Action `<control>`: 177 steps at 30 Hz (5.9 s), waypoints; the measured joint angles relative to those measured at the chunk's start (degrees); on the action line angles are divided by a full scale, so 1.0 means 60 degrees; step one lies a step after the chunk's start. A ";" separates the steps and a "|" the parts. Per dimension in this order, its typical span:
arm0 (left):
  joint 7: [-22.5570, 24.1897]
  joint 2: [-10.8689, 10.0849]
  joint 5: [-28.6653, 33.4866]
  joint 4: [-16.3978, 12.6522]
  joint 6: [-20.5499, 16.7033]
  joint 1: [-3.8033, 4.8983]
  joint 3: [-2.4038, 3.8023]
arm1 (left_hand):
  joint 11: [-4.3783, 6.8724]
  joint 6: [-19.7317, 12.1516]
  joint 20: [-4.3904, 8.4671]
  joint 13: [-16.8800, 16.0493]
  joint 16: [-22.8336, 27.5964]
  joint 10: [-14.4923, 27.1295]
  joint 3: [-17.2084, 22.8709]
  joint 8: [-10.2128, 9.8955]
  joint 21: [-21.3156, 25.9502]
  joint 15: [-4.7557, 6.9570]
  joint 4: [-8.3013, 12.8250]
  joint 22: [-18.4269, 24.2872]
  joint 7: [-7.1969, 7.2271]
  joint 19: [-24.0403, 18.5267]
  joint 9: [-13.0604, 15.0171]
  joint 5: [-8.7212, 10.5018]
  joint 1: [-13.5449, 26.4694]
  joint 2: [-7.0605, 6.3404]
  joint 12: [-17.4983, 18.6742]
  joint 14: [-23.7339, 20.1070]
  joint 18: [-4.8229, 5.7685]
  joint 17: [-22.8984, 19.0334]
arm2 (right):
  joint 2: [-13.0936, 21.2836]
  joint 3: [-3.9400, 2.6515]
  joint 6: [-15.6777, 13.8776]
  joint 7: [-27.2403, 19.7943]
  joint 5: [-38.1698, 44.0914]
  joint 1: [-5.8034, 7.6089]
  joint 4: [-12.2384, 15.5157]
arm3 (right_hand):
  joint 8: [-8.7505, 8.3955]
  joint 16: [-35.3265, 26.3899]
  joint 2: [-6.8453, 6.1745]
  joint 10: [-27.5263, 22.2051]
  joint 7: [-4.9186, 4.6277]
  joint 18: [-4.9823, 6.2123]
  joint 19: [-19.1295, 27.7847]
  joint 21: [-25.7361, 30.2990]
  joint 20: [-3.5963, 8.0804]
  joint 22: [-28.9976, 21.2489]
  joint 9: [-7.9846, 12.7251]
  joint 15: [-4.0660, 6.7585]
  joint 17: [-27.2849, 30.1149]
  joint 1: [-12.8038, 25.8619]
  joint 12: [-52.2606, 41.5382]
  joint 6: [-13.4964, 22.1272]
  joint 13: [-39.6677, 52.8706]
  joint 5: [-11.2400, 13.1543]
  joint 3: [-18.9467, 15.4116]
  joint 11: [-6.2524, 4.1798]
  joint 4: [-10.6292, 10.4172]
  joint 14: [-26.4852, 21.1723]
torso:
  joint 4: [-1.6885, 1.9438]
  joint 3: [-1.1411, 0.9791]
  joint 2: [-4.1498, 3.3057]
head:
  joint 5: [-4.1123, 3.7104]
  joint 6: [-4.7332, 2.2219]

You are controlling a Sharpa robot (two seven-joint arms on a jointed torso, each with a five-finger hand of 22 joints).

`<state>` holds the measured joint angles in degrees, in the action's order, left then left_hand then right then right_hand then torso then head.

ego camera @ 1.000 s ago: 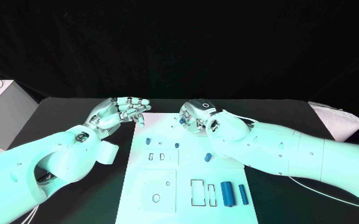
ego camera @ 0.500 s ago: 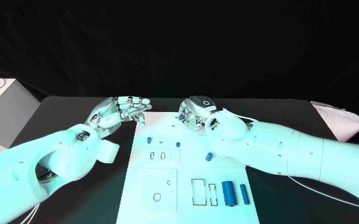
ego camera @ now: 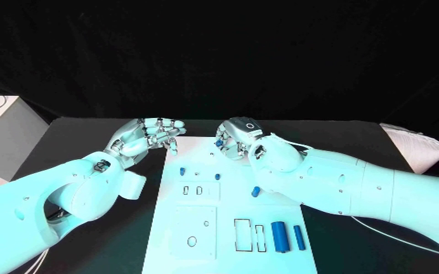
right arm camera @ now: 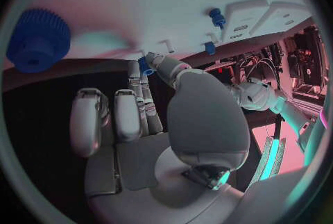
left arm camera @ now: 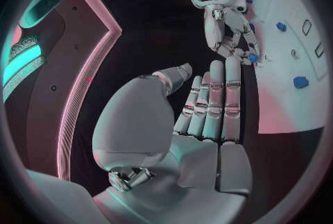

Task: Assemble the parts on the task board

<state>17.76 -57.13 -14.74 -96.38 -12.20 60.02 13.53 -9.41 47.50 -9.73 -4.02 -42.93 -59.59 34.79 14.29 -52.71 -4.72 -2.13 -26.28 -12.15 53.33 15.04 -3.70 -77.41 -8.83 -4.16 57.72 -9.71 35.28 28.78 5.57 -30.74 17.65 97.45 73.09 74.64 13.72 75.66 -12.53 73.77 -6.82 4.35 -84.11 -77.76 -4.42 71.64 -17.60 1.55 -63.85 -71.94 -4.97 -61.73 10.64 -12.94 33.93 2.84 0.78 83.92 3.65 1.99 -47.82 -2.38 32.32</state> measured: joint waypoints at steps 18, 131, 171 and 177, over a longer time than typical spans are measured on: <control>-0.0032 -0.0019 -0.0054 -0.0034 0.0011 0.0001 0.0025 | -0.0036 0.0000 -0.0035 0.0000 0.0000 0.0035 0.0000 0.0000 -0.0044 -0.0034 0.0000 0.0002 0.0000 -0.0035 -0.0001 0.0000 0.0000 0.0000 0.0000 -0.0034 0.0000 0.0000 | -0.0212 -0.0004 0.0027 -0.0001 0.0003 0.0035 -0.0257 | -0.0040 0.0000 -0.0001 0.0000 -0.0019 0.0003 0.0000 0.0000 -0.0001 -0.0019 -0.0021 0.0000 -0.0009 0.0000 0.0001 0.0012 0.0028 0.0001 -0.0001 0.0000 0.0001 0.0000 | 0.0019 0.0026 -0.0037 | -0.0031 -0.0003; -0.0086 0.0066 -0.0269 0.0231 0.0202 -0.0004 0.0060 | -0.0035 -0.0068 -0.0070 0.0001 -0.0038 0.0033 0.0000 0.0000 -0.0044 -0.0034 0.0000 0.0001 0.0000 -0.0070 0.0019 0.0000 0.0000 0.0000 0.0000 -0.0034 0.0000 -0.0030 | 0.2204 -0.0020 0.1823 -0.1187 -0.3409 0.0406 0.0435 | -0.0221 0.2333 0.0047 0.1709 -0.0488 -0.0590 0.0018 -0.1930 -0.0224 0.0547 -0.0847 -0.0257 -0.1847 -0.0645 -1.4139 0.2090 1.0712 -0.0317 -0.3337 0.0271 -0.1855 0.0016 | -0.0128 -0.0136 0.0059 | 0.0026 0.0125; -0.0157 0.0022 -0.0316 0.0216 0.0350 -0.0004 0.0061 | -0.0035 -0.0068 -0.0035 0.0001 -0.0038 0.0033 0.0000 0.0000 -0.0081 -0.0034 0.0000 0.0002 0.0000 -0.0104 0.0026 0.0000 0.0000 0.0000 0.0000 -0.0034 0.0000 -0.0039 | 0.2077 0.0001 0.1593 -0.0935 -0.2351 0.0375 0.0637 | -0.0109 0.2331 0.0000 0.1707 -0.0403 -0.0589 0.0018 -0.1966 -0.0223 0.0552 -0.0749 -0.0257 -0.1844 -0.1281 -1.4139 0.1590 1.0716 -0.0618 -0.1657 0.0271 -0.1370 0.0017 | -0.0127 -0.0135 0.0059 | 0.0008 0.0147; -0.0163 0.0021 -0.0343 0.0214 0.0366 -0.0004 0.0061 | -0.0035 -0.0068 -0.0035 0.0001 -0.0038 0.0033 -0.0001 0.0000 -0.0081 -0.0034 0.0000 -0.0005 0.0000 -0.0104 0.0026 0.0000 0.0000 0.0000 0.0000 -0.0034 0.0000 -0.0038 | 0.2138 0.0037 0.1219 -0.0965 -0.1801 0.0269 0.0994 | -0.0054 0.2331 -0.0140 0.1707 -0.0298 -0.0590 0.0018 -0.1999 -0.0223 0.0551 -0.0749 -0.0257 -0.1843 -0.1138 -1.4139 0.1348 1.0715 -0.0808 -0.1470 0.0271 -0.1414 0.0017 | -0.0125 -0.0135 0.0054 | 0.0023 0.0146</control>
<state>16.78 -57.00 -16.80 -95.09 -10.01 59.99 13.90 -9.63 47.09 -9.94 -4.02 -43.16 -59.38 34.79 14.29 -53.19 -4.92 -2.13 -26.32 -12.15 52.71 15.20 -3.70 -77.41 -8.83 -4.16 57.52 -9.70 35.05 41.61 5.79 -23.42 11.86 86.65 74.70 80.60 13.39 89.65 -13.37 84.01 -8.60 0.82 -84.00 -89.75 -5.76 74.94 -22.10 0.01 -74.91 -78.77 -89.80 -53.64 74.94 -17.79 25.11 4.47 -7.70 84.02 2.90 1.18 -47.49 -2.25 33.20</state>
